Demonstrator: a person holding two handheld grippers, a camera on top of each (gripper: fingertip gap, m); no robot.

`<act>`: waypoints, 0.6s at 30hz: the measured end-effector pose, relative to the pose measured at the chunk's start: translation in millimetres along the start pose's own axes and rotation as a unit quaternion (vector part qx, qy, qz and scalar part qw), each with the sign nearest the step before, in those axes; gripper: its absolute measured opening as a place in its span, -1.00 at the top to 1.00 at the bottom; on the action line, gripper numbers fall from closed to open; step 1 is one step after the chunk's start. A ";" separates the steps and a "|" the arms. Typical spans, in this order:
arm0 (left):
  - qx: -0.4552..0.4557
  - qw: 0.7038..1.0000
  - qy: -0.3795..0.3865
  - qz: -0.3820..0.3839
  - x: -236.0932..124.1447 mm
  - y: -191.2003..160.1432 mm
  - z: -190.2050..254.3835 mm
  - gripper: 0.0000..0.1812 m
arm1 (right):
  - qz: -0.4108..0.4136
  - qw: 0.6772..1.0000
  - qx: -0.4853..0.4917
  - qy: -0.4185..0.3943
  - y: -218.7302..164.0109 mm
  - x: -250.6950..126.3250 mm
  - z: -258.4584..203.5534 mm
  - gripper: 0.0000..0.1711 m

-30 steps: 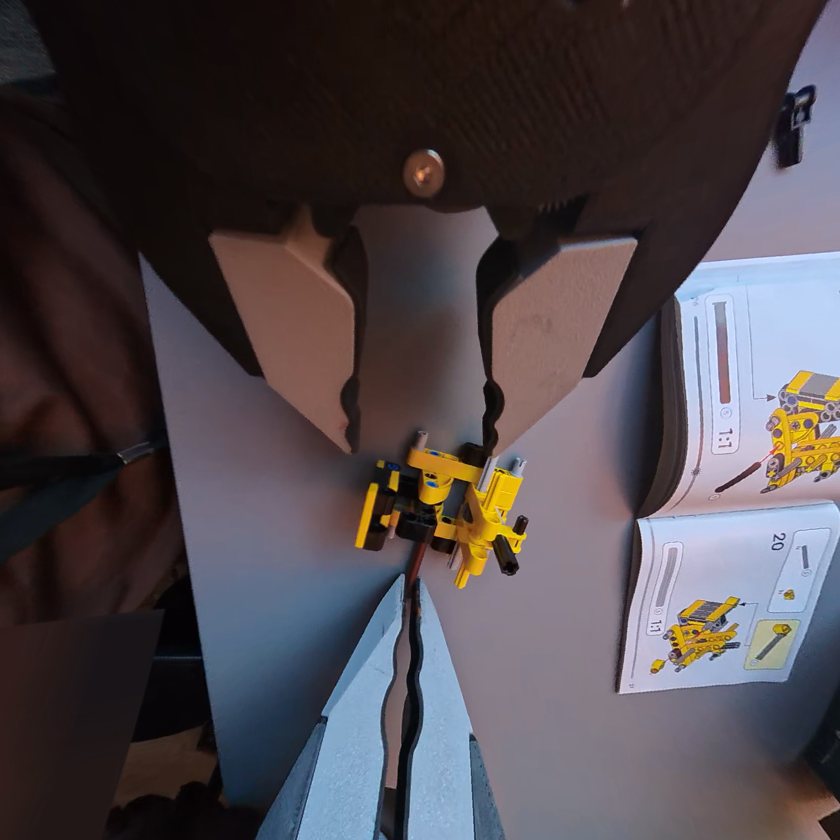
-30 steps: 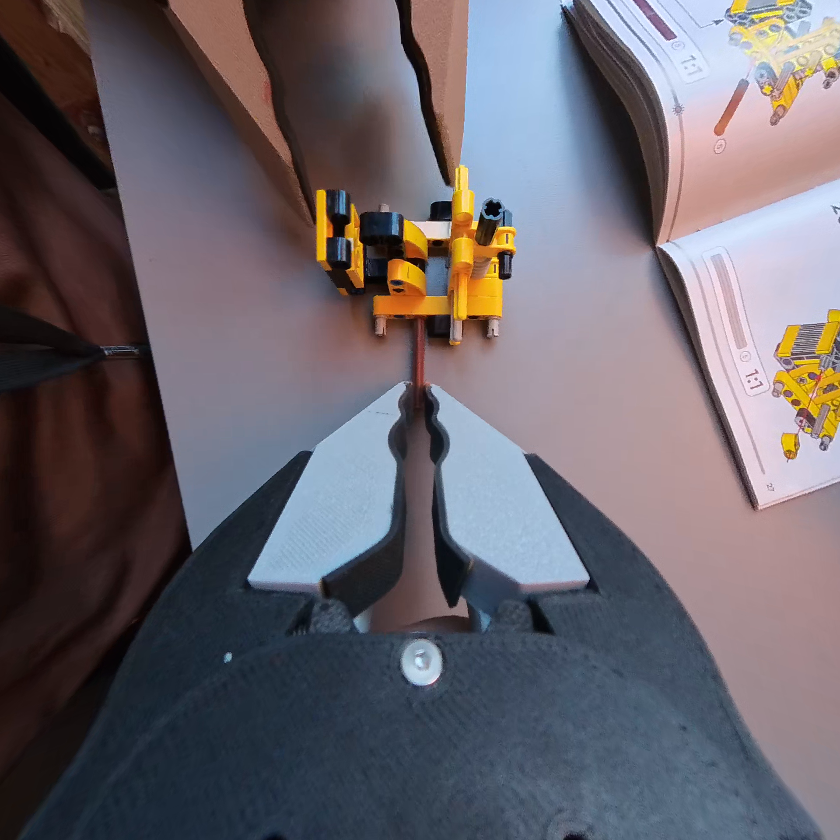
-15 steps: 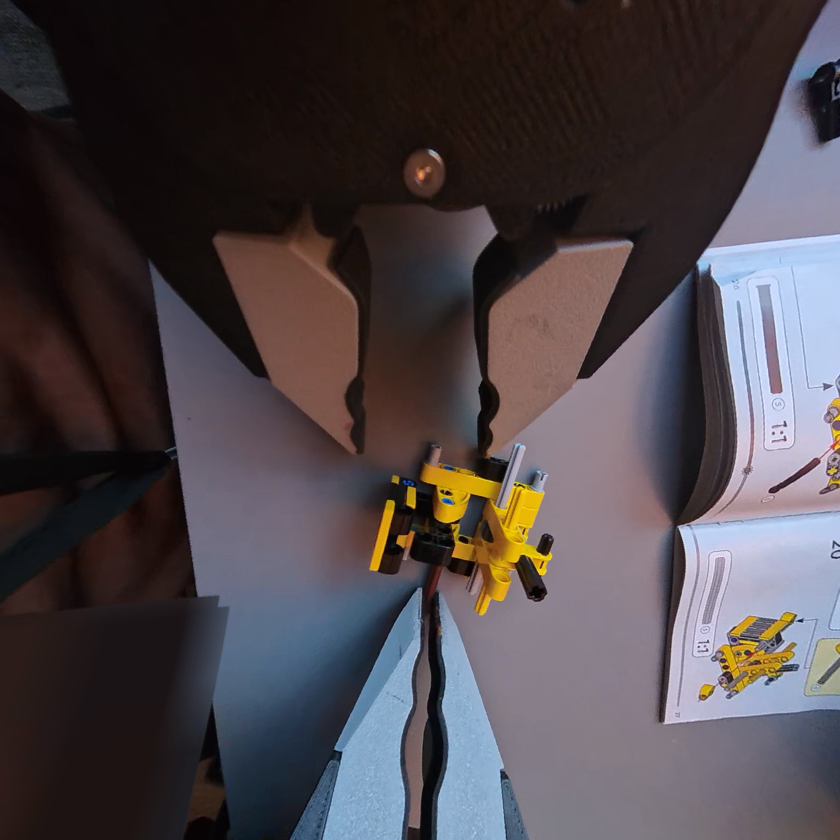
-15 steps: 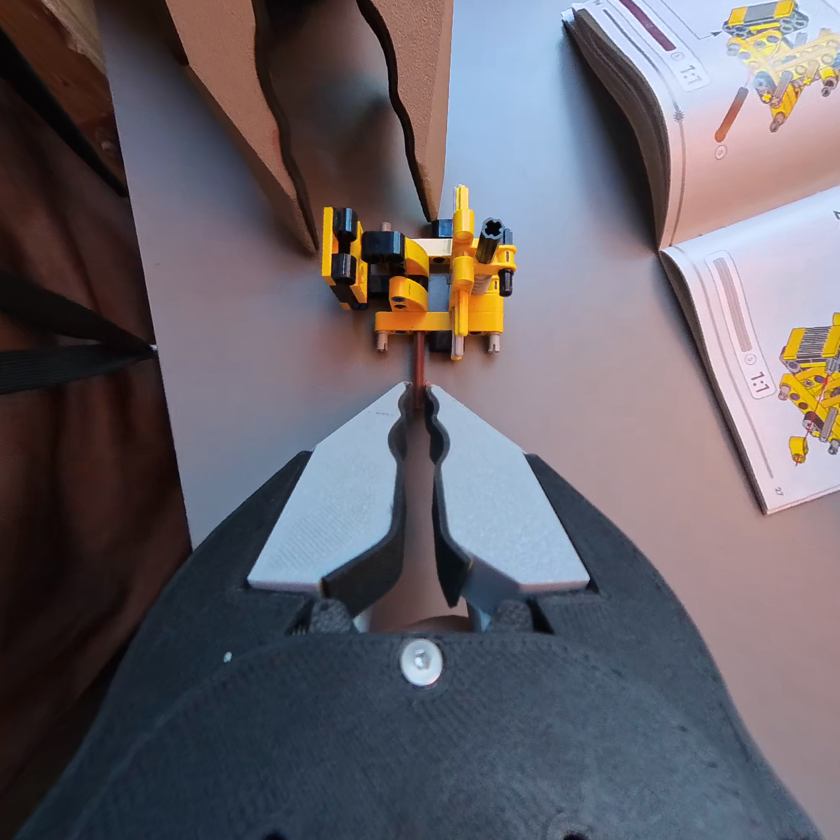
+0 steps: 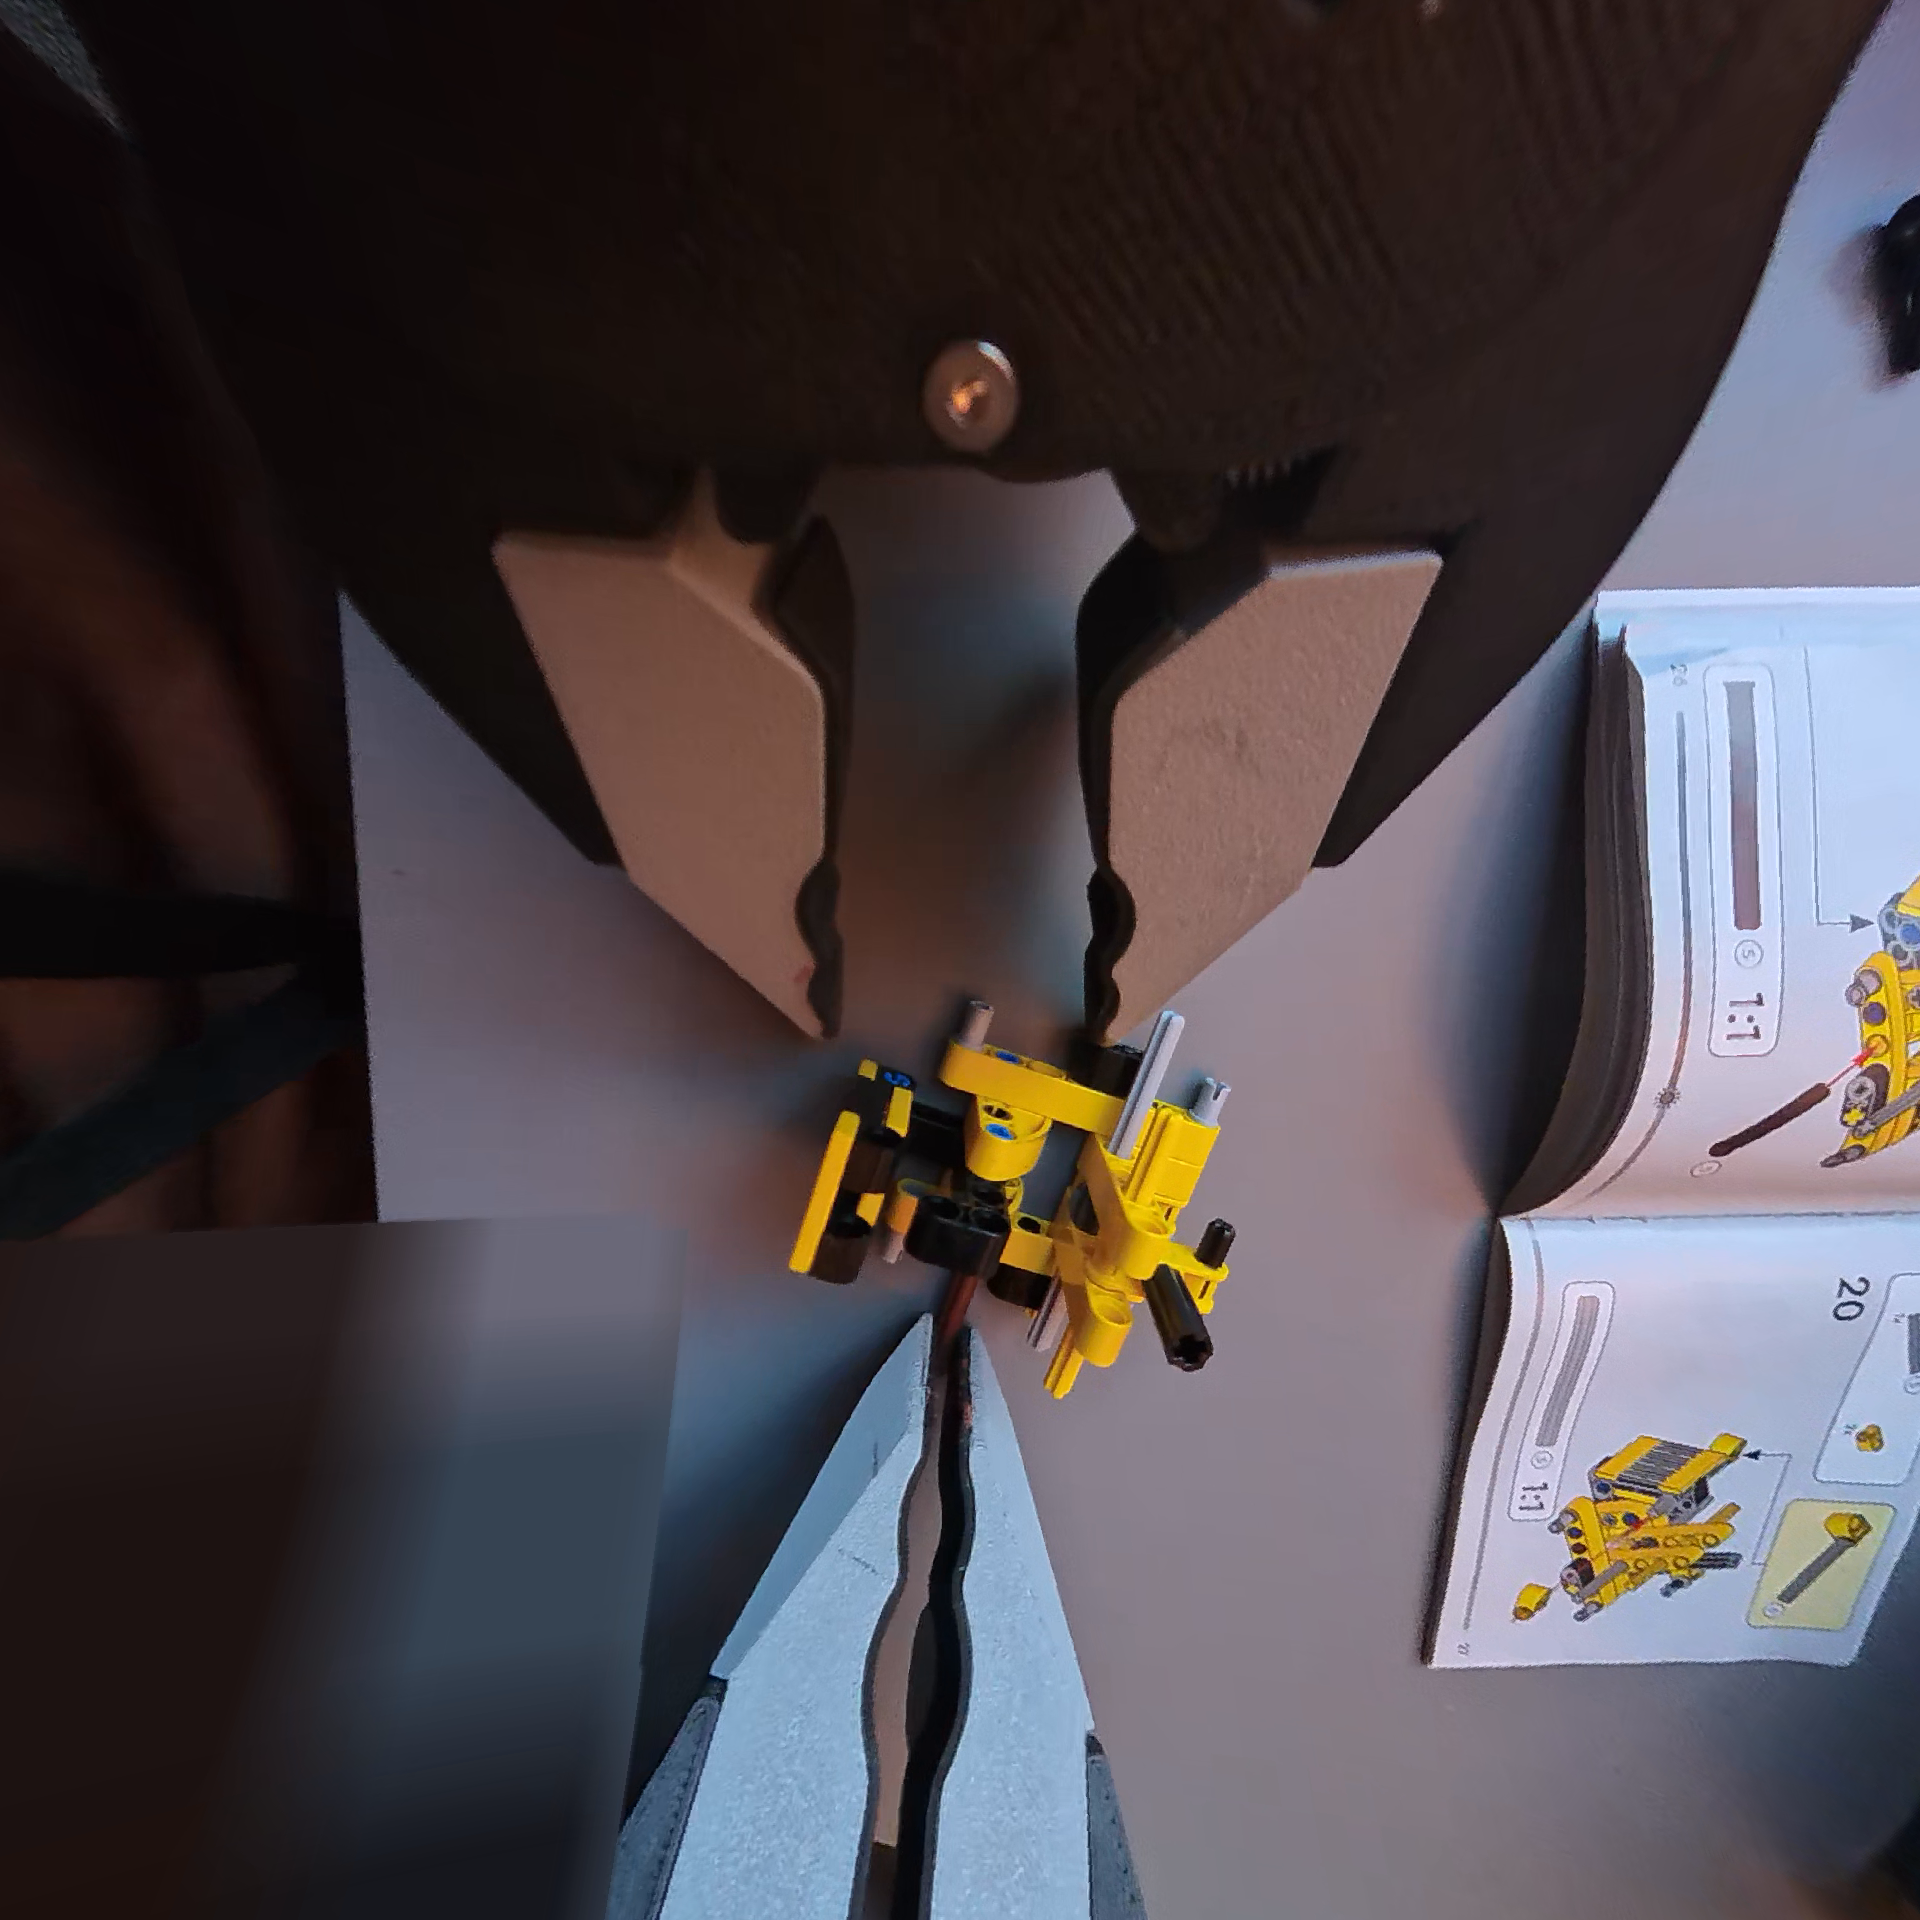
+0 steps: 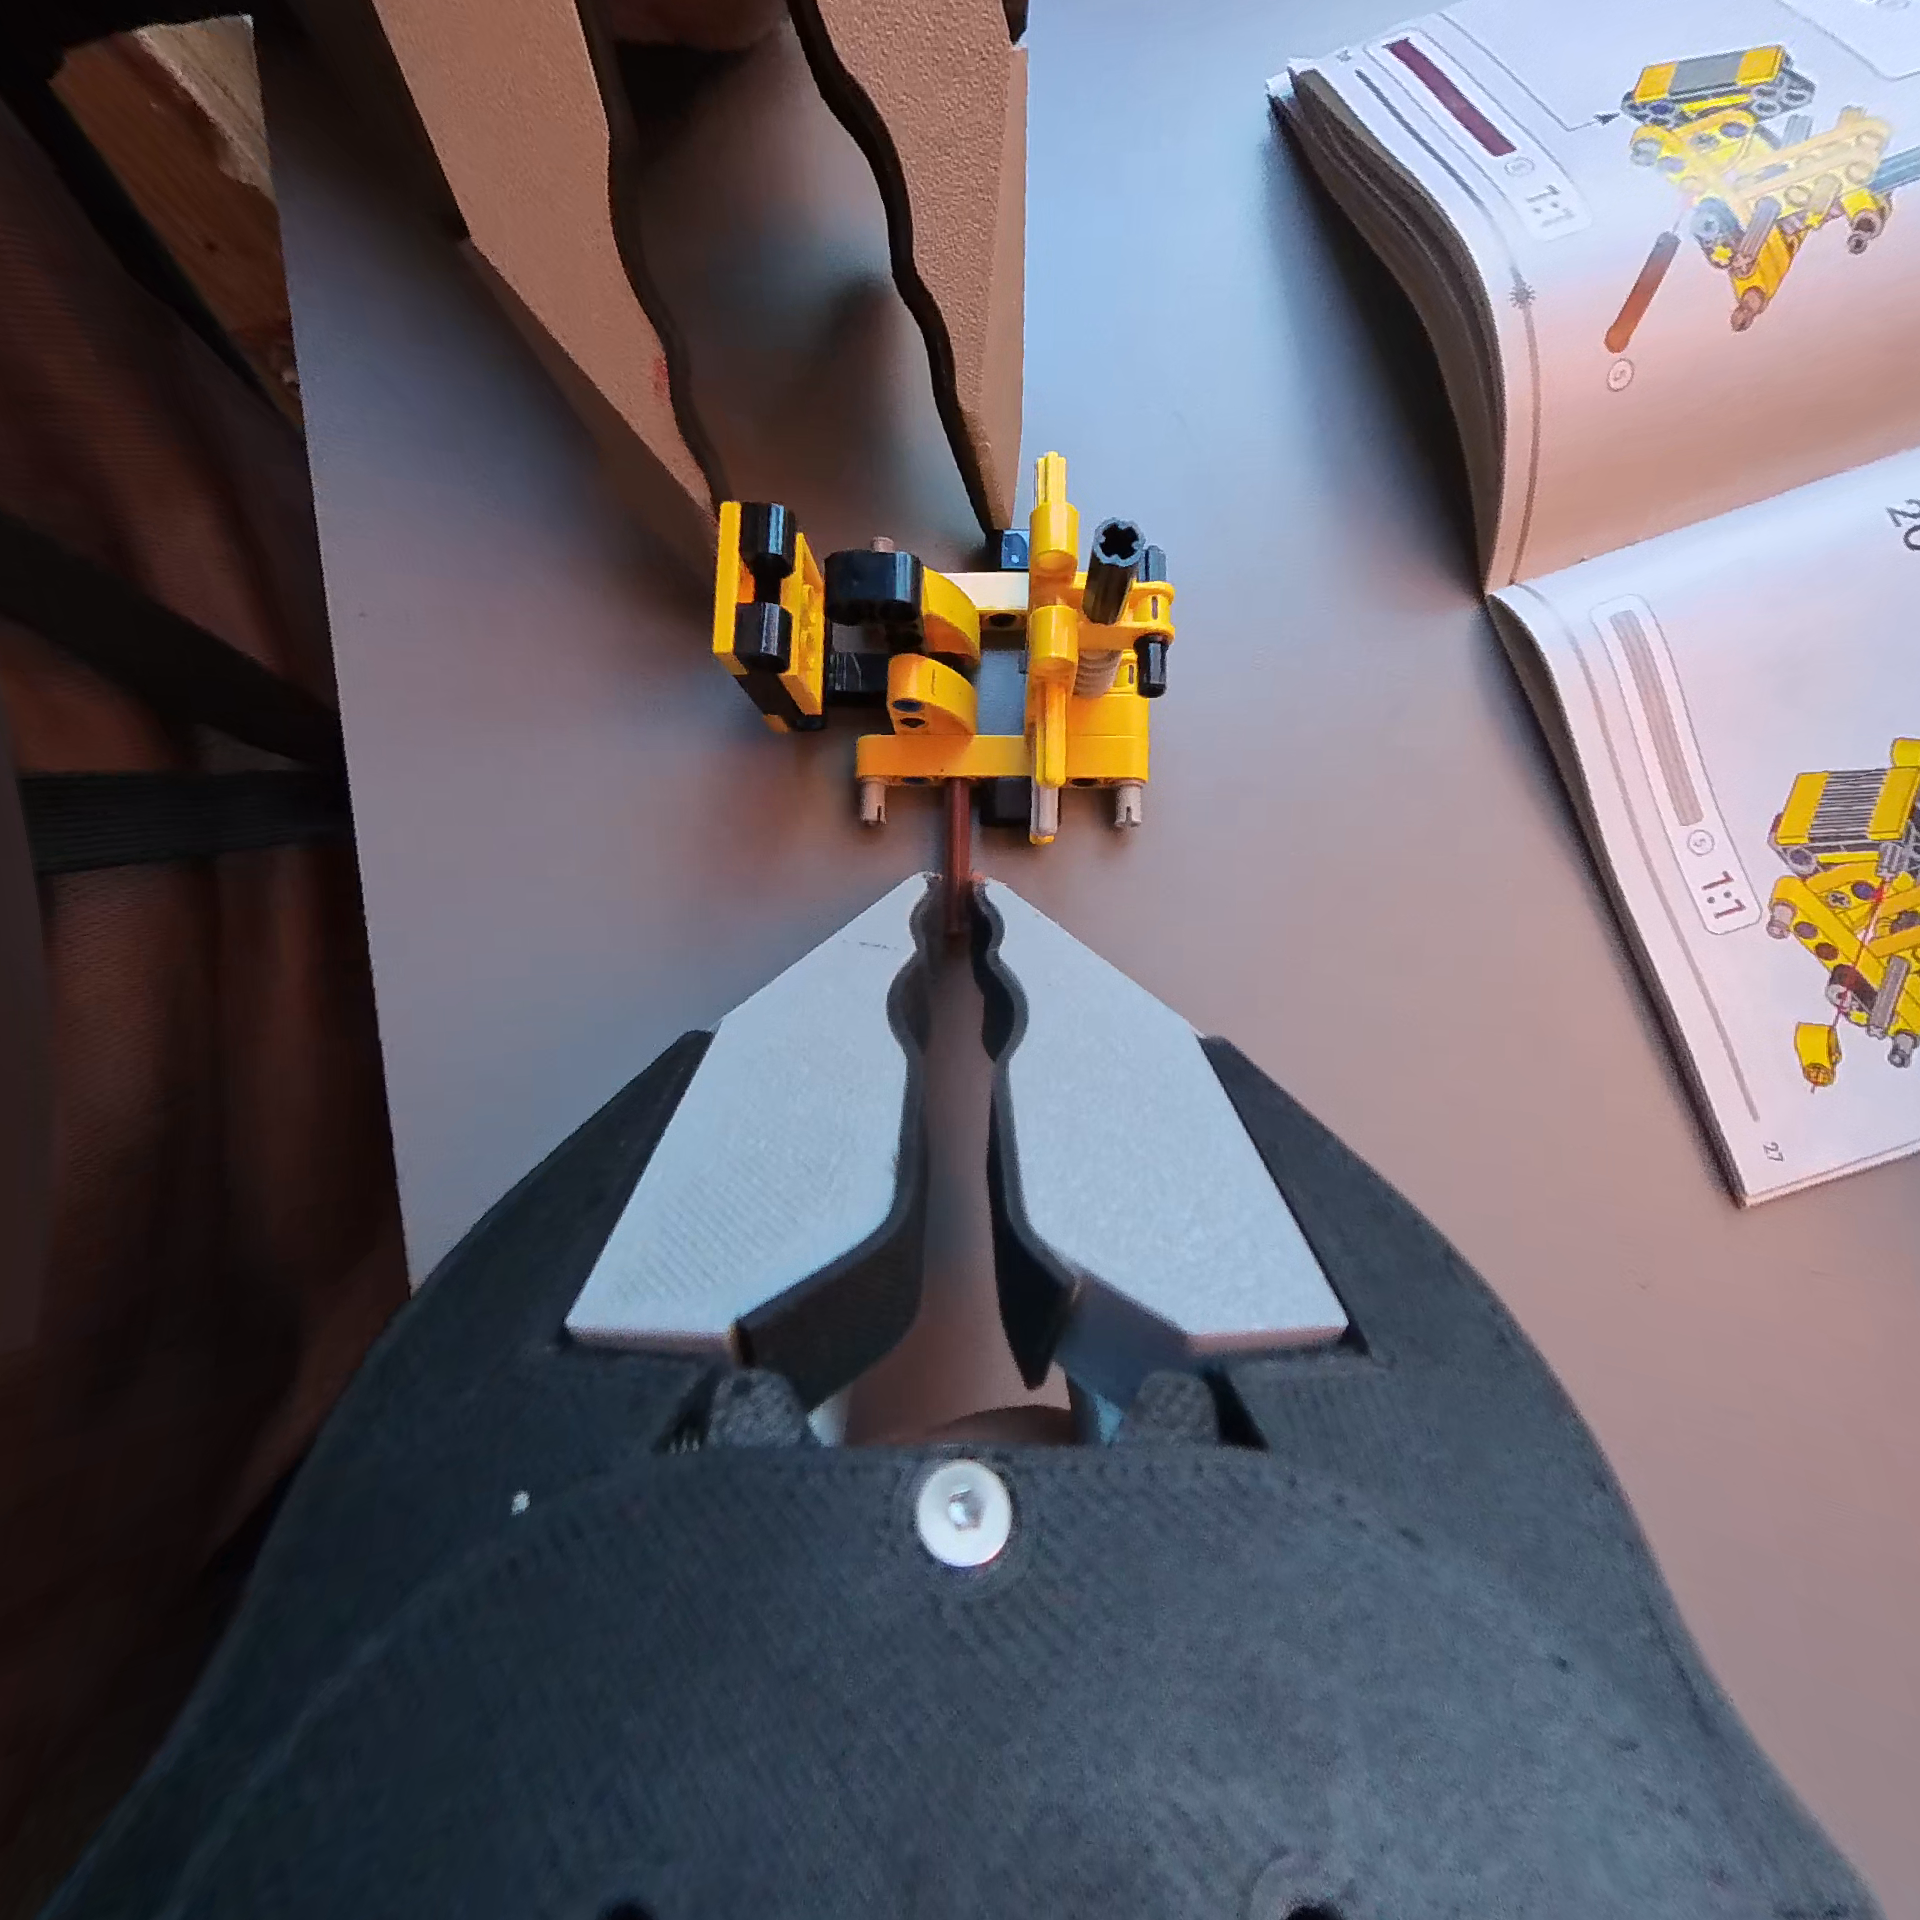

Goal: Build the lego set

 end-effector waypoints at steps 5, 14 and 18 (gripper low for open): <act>-0.021 1.000 0.011 0.002 0.9 0.6 0.0 0.54 | 0.002 1.000 -0.003 -0.004 -0.6 -0.3 0.4 0.99; -0.033 0.997 0.075 0.006 -0.6 -0.4 9.0 0.50 | 0.001 1.000 -0.011 -0.010 -2.3 -1.8 -0.3 1.00; -0.049 0.997 0.064 0.006 -0.8 -1.5 10.6 0.42 | 0.000 1.000 -0.016 -0.009 -3.0 -2.3 -0.2 0.99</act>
Point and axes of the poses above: each gripper's, where its closed fingertips meet, x out along the fingers, y out of its top, z = x × y across the jaws, the point moved 9 cm from there along -x, back along the fingers, and after that the axes turned 7 degrees about -y, right-handed, at the moved point
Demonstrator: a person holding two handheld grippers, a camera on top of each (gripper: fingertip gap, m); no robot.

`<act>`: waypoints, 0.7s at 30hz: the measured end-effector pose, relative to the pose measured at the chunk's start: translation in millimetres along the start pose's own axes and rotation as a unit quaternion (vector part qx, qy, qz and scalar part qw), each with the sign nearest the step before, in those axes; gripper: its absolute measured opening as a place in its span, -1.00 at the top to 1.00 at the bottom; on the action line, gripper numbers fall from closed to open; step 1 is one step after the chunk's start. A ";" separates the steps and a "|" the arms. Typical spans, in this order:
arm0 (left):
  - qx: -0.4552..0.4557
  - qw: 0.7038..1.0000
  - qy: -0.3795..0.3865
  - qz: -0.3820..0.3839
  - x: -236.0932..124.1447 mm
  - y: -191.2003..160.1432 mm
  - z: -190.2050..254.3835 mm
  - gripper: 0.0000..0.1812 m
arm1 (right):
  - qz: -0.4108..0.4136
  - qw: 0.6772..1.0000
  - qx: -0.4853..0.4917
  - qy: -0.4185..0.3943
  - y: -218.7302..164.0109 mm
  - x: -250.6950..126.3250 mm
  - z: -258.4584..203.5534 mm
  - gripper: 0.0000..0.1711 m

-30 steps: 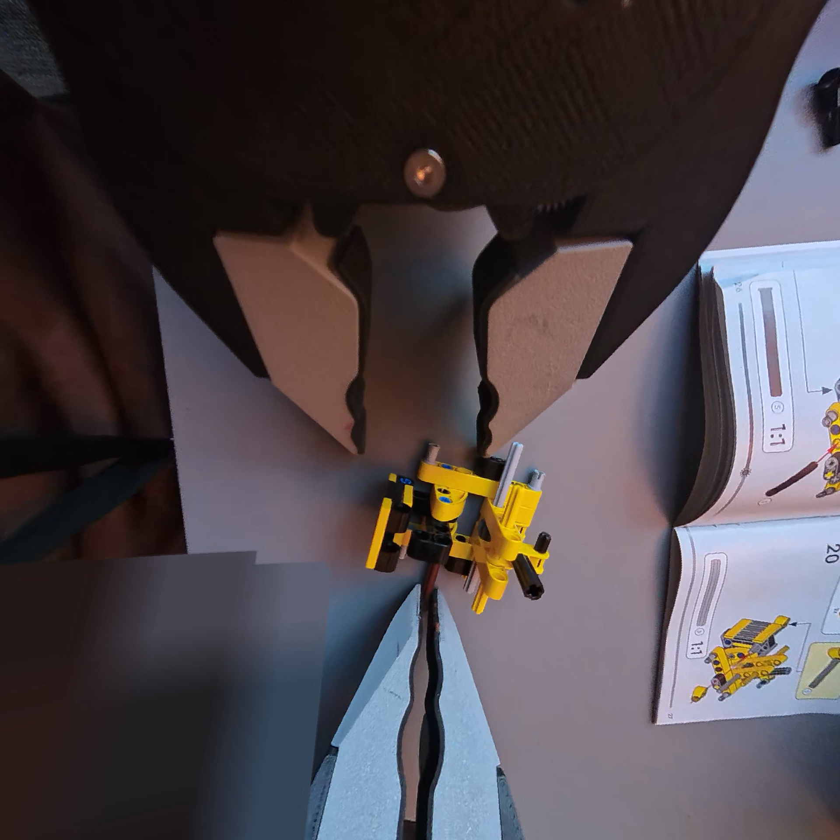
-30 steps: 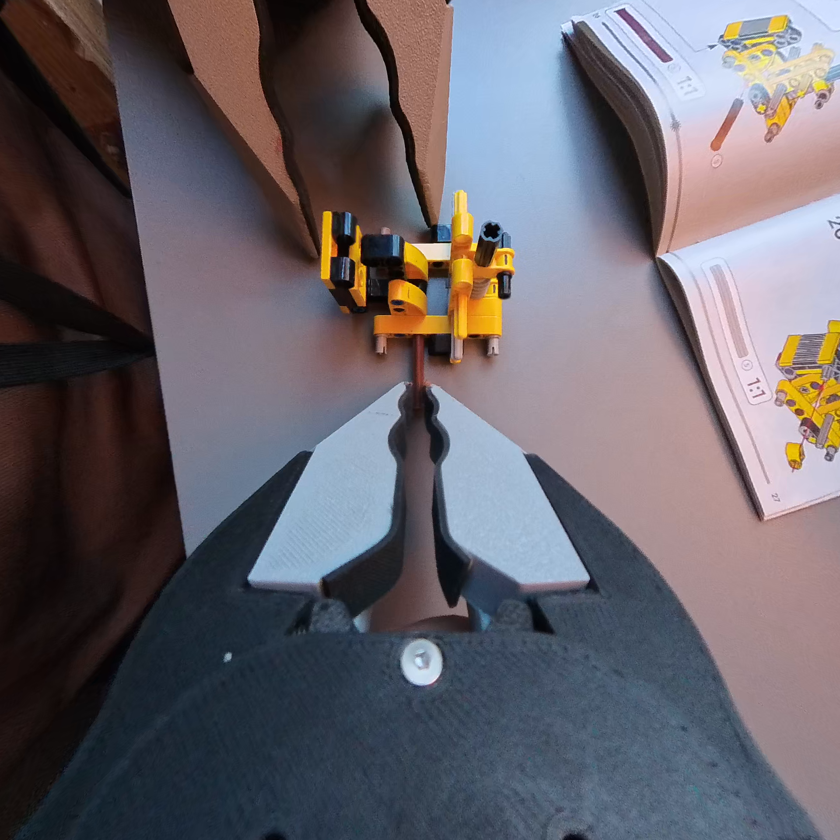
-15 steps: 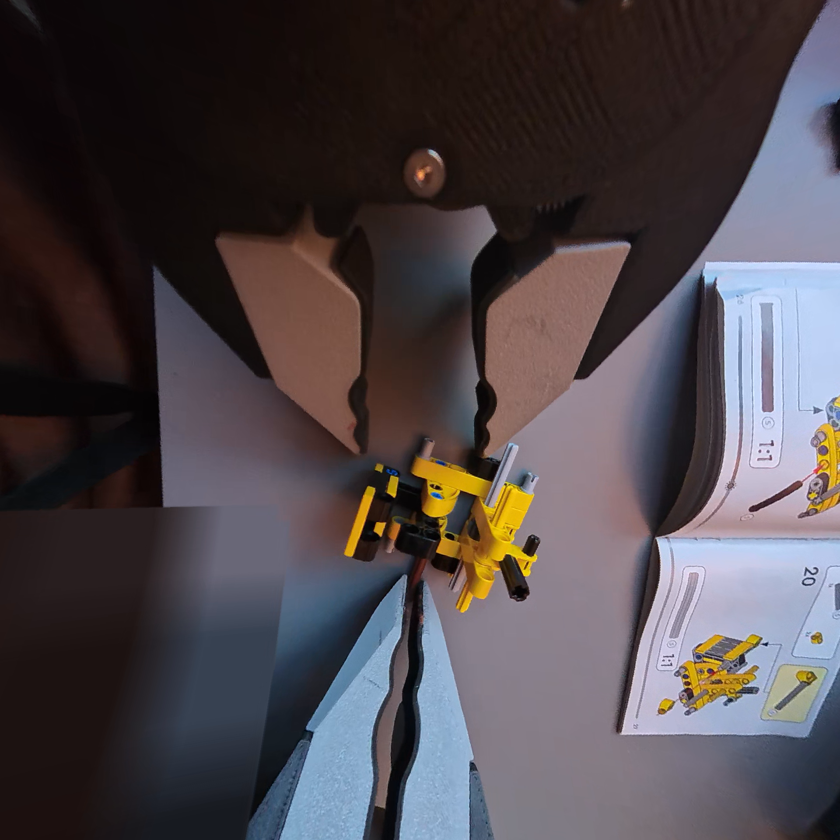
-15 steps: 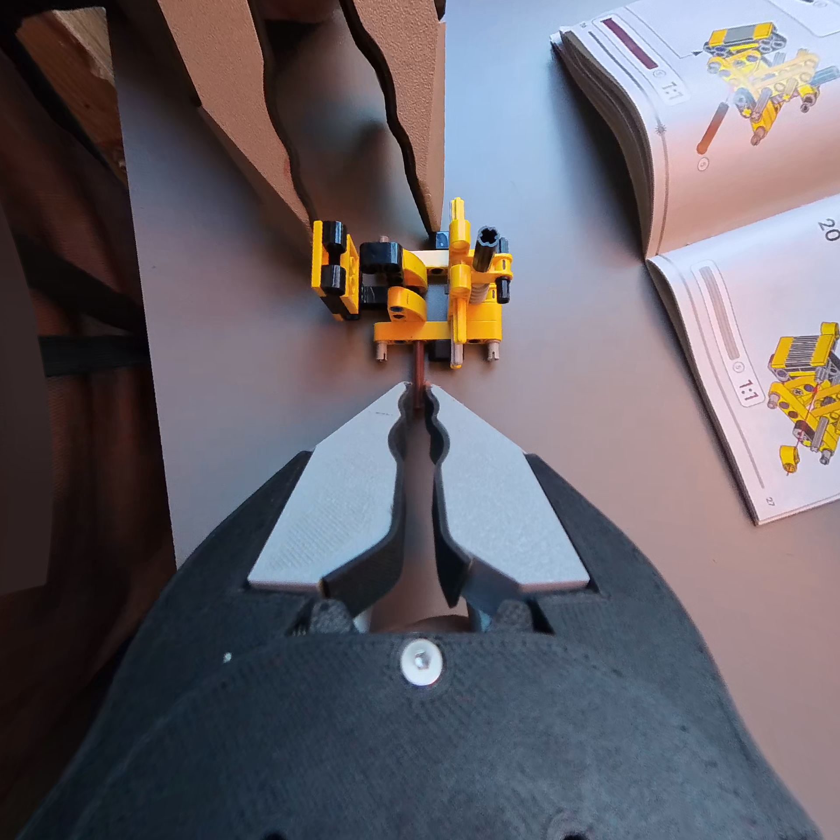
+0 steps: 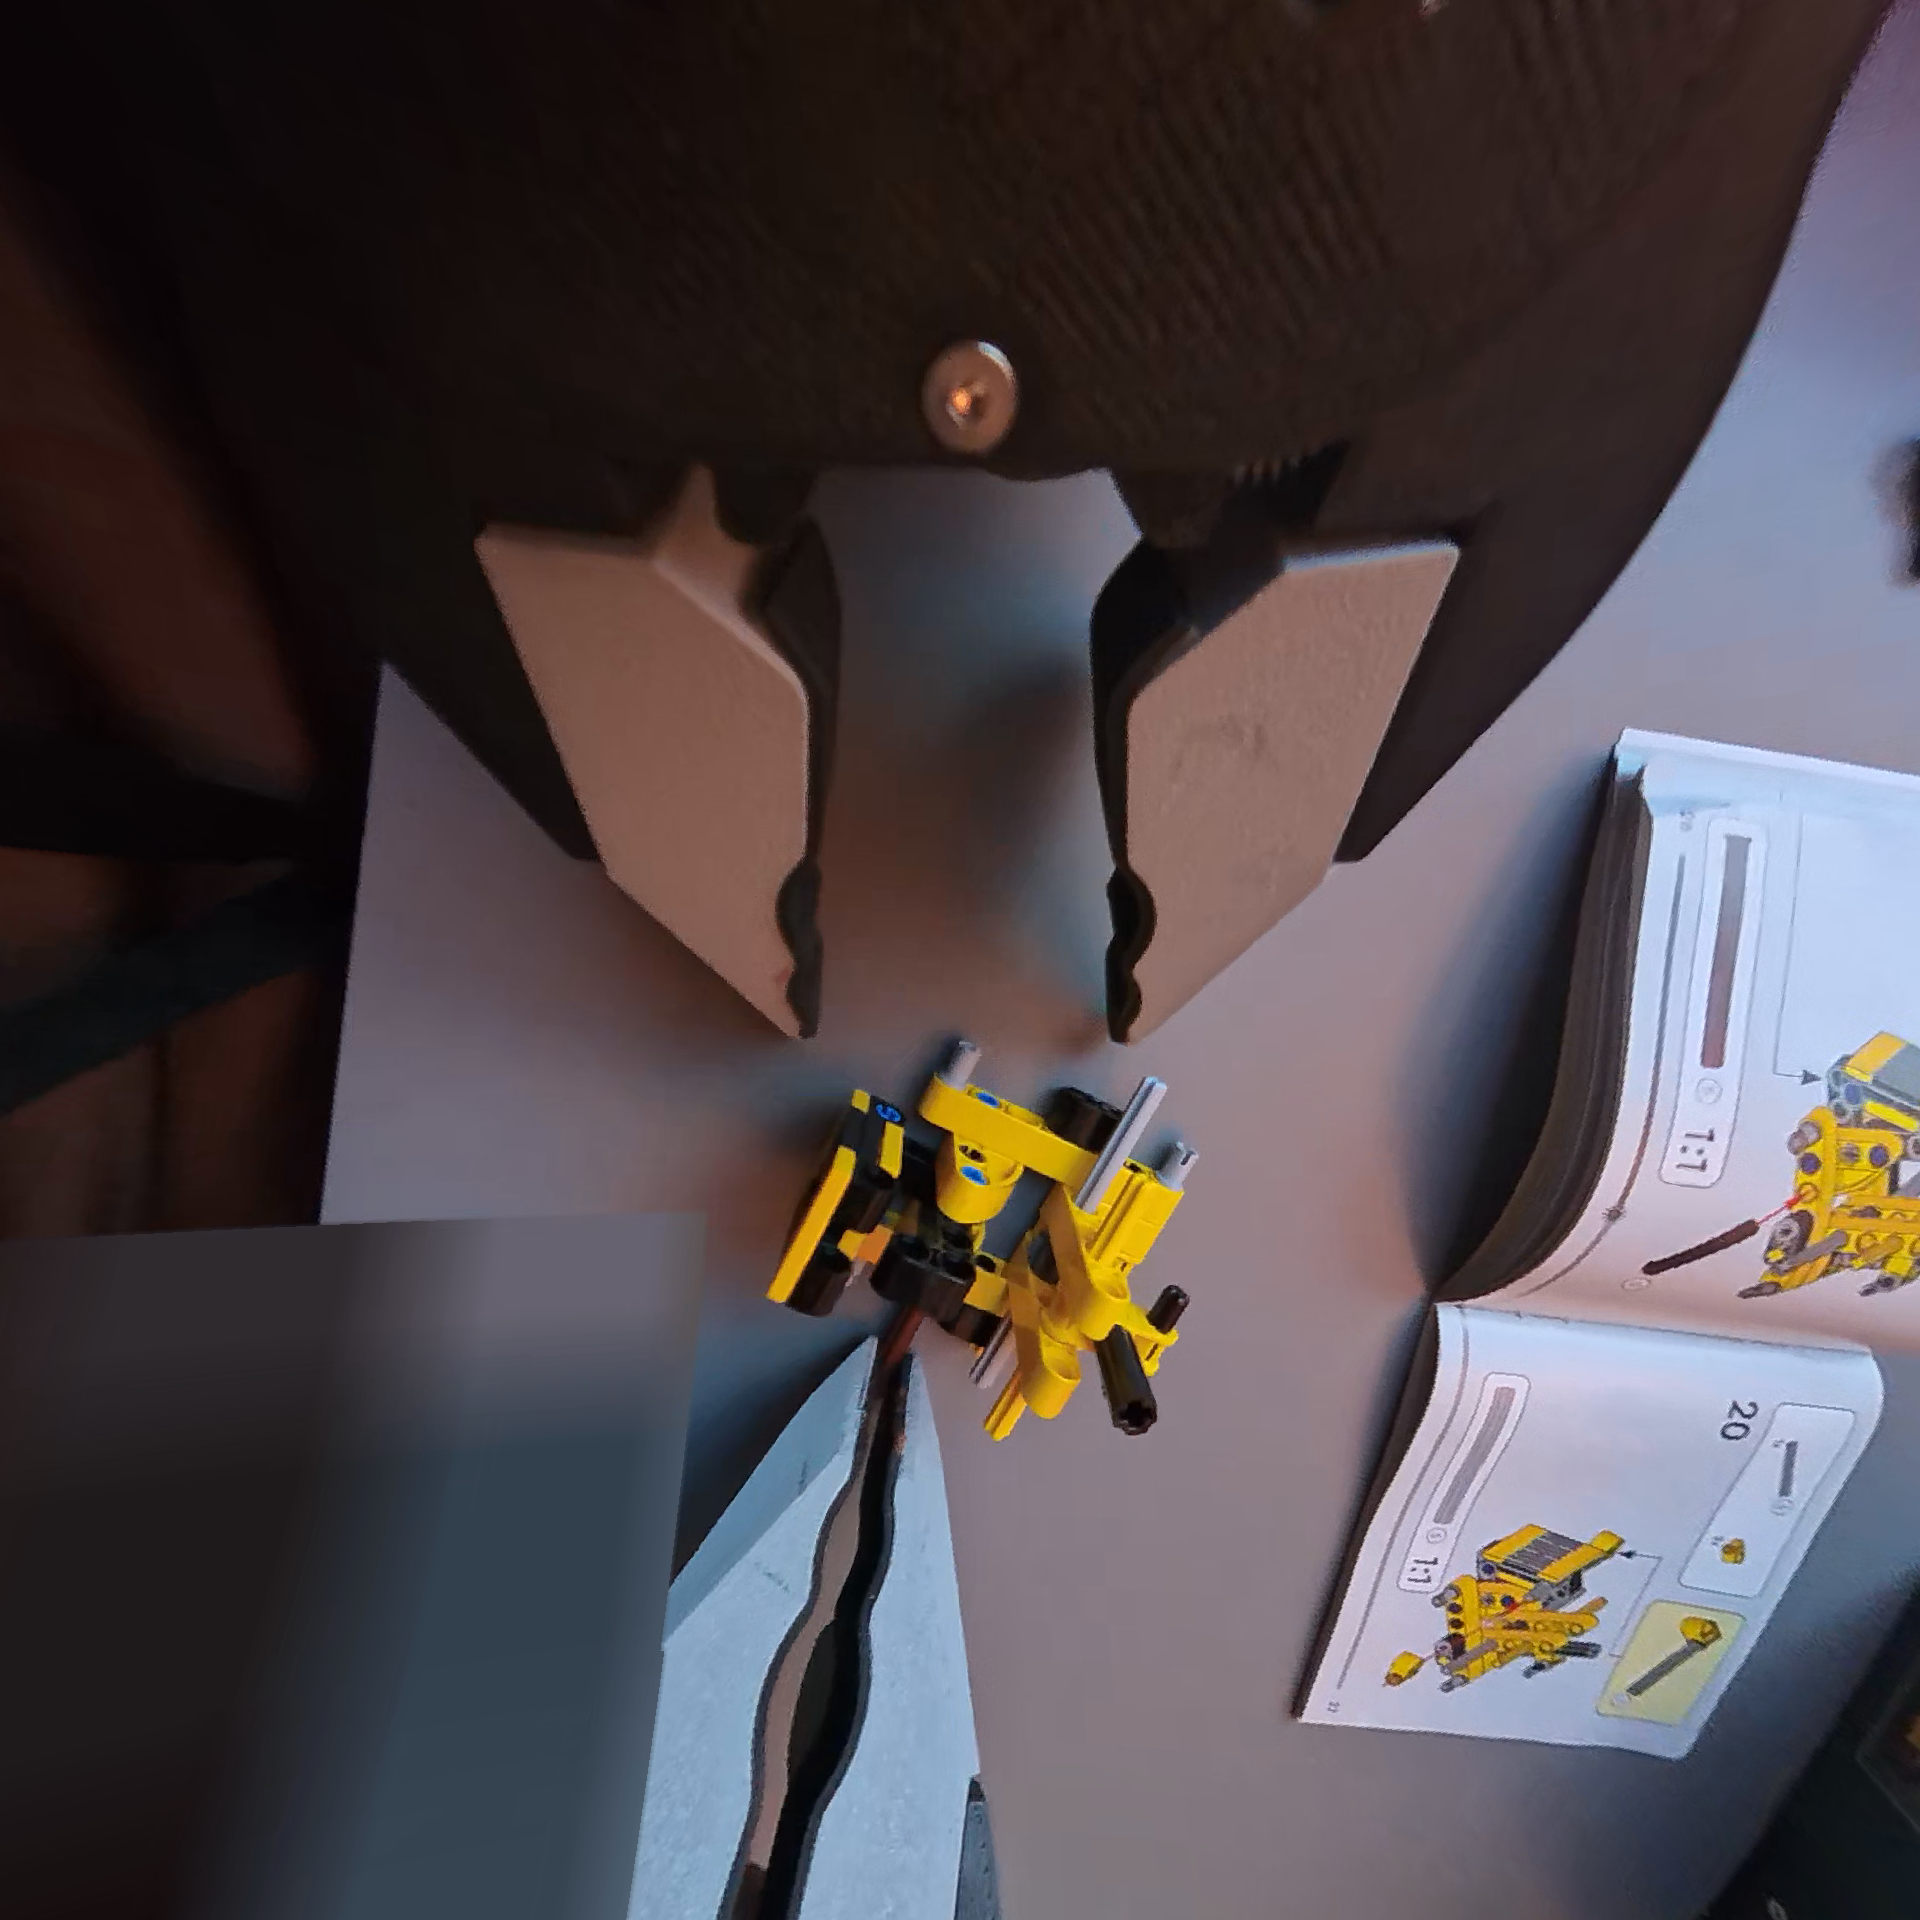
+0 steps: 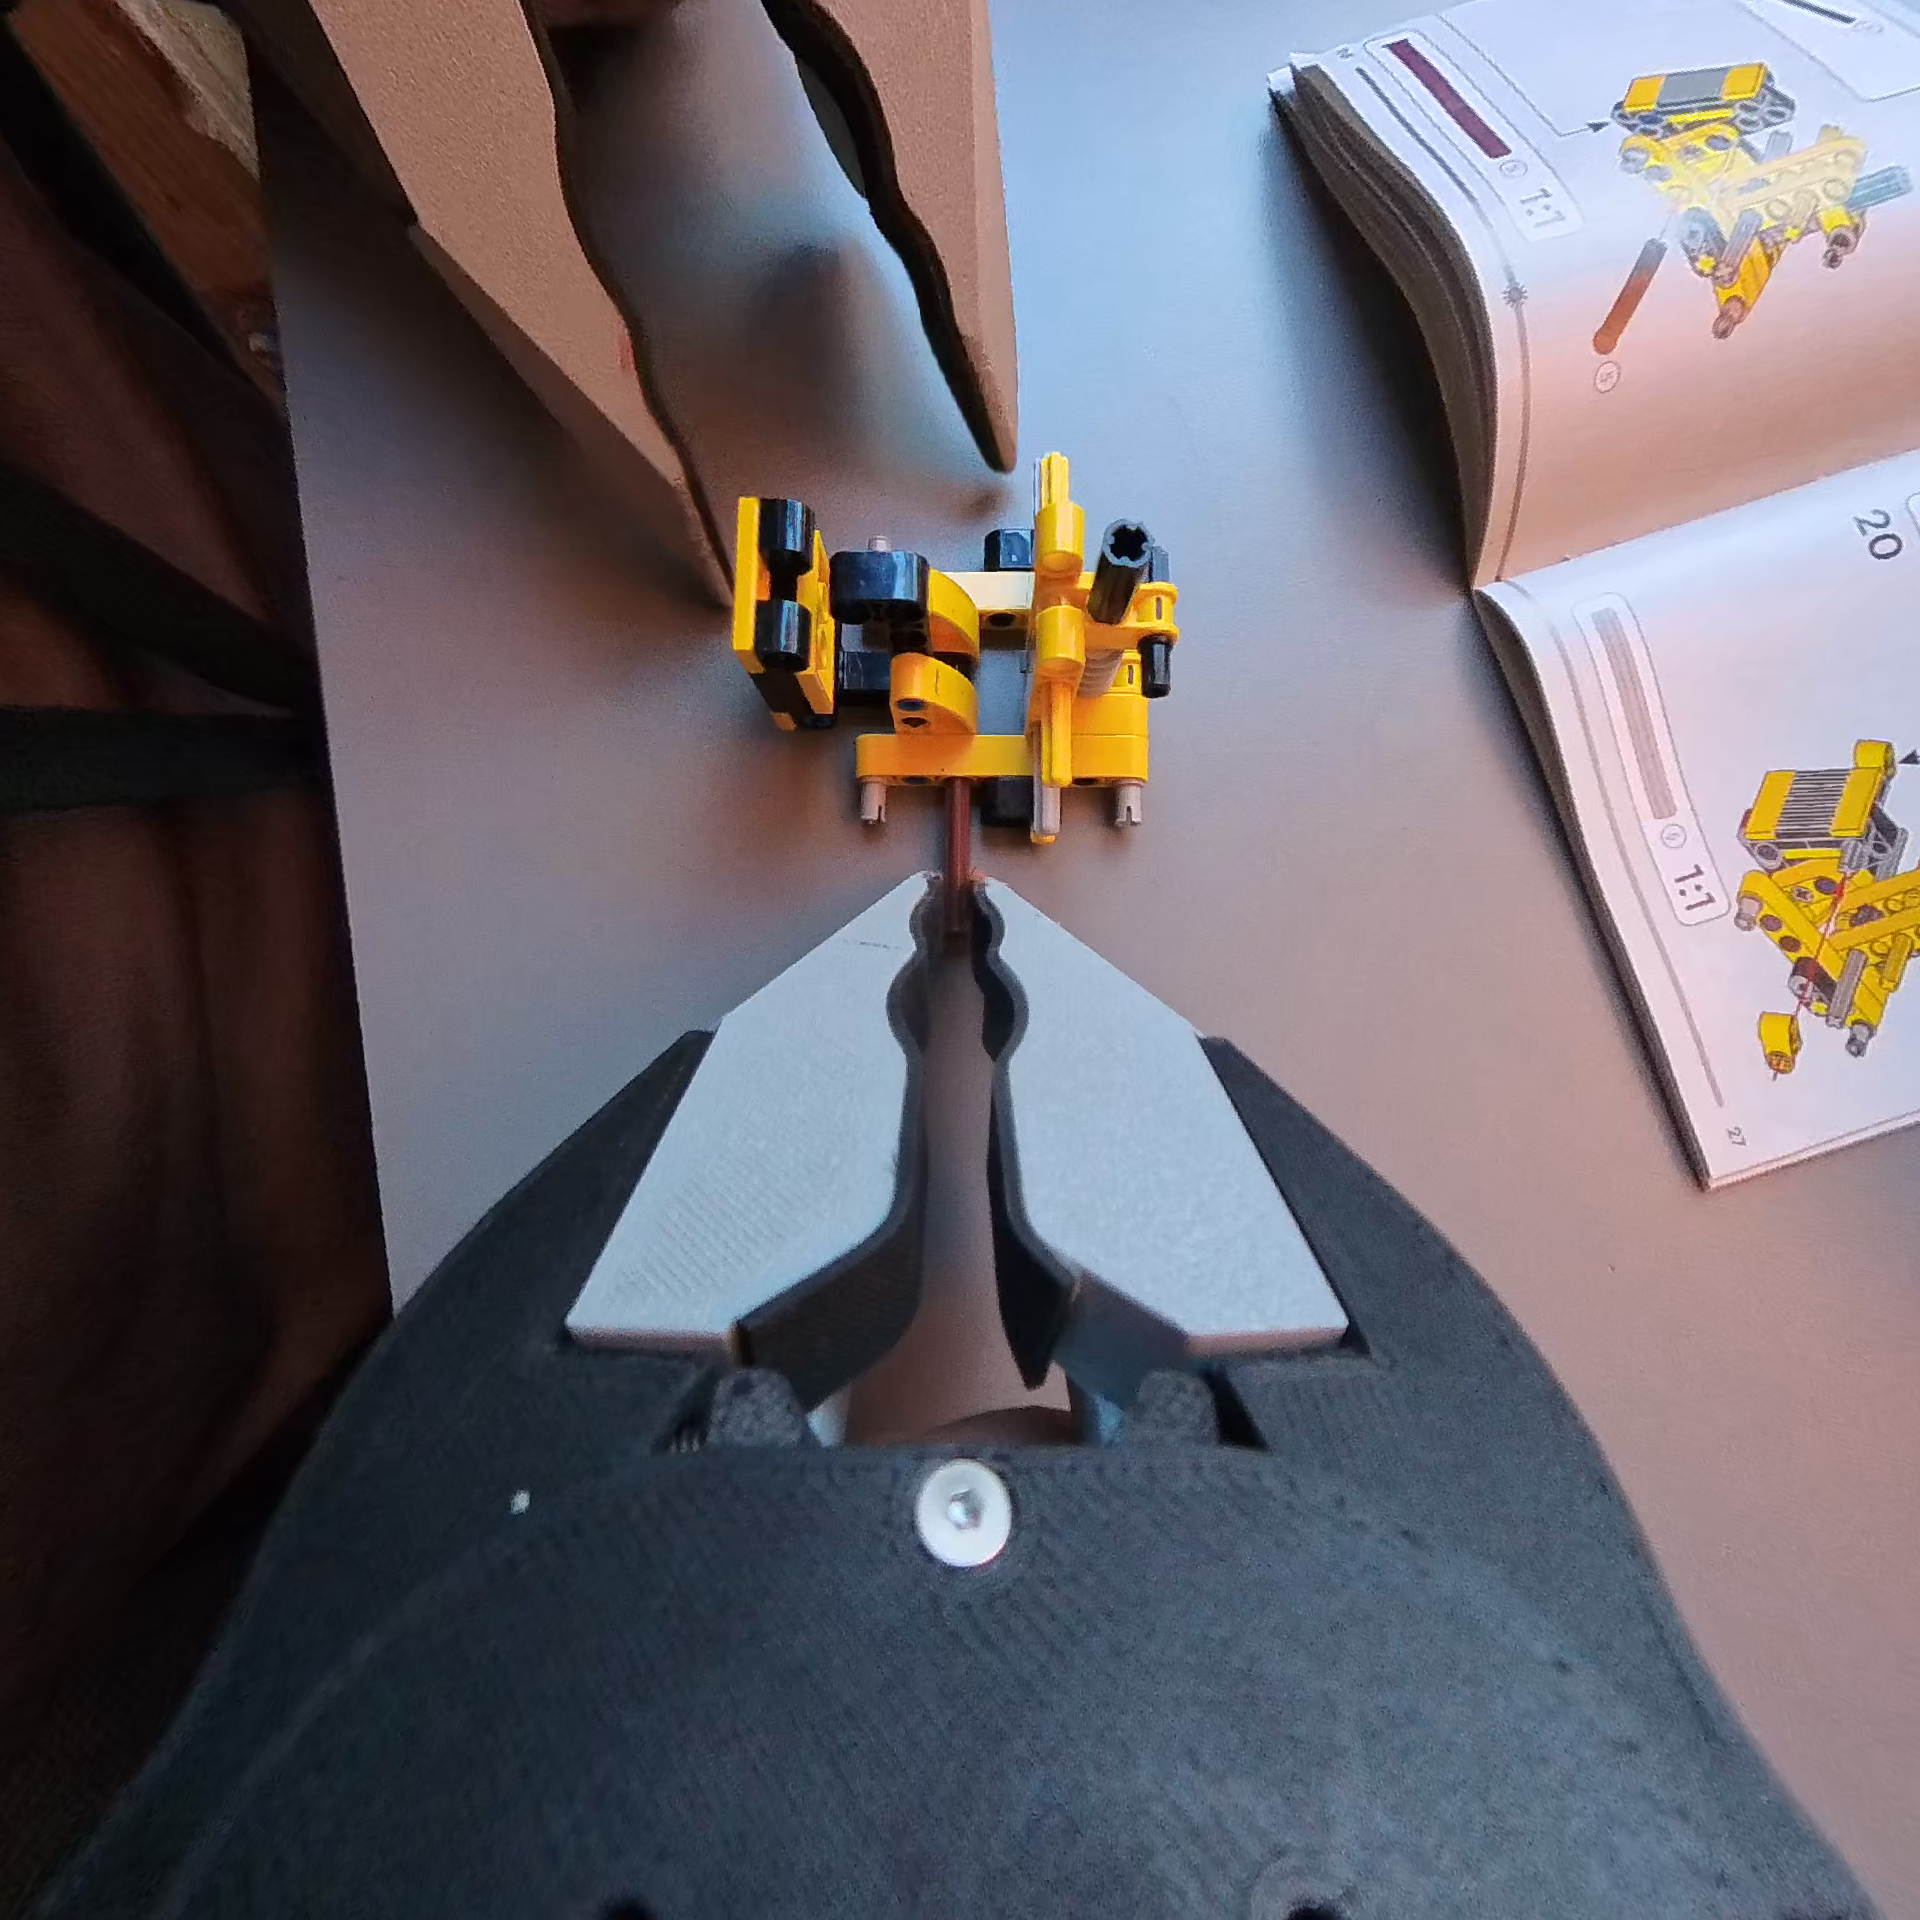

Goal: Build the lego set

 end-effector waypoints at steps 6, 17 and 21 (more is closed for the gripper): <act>-0.006 1.000 -0.010 -0.001 10.3 8.8 0.3 0.44 | 0.000 1.000 -0.007 -0.001 0.0 0.0 -0.1 0.99; -0.009 1.000 -0.019 0.001 10.5 9.1 -0.4 0.56 | 0.003 1.000 -0.008 0.001 -0.8 -0.2 1.0 0.99; -0.001 1.000 -0.021 -0.001 10.5 8.9 1.6 0.51 | -0.004 1.000 -0.009 -0.008 -4.7 -4.1 0.9 0.99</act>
Point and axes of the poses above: each gripper's, where its closed fingertips meet, x out along the fingers, y out of its top, z = x × y across the jaws, the point moved 9 cm from there along -x, back along the fingers, and after that the axes turned 7 degrees about -y, right-handed, at the moved point
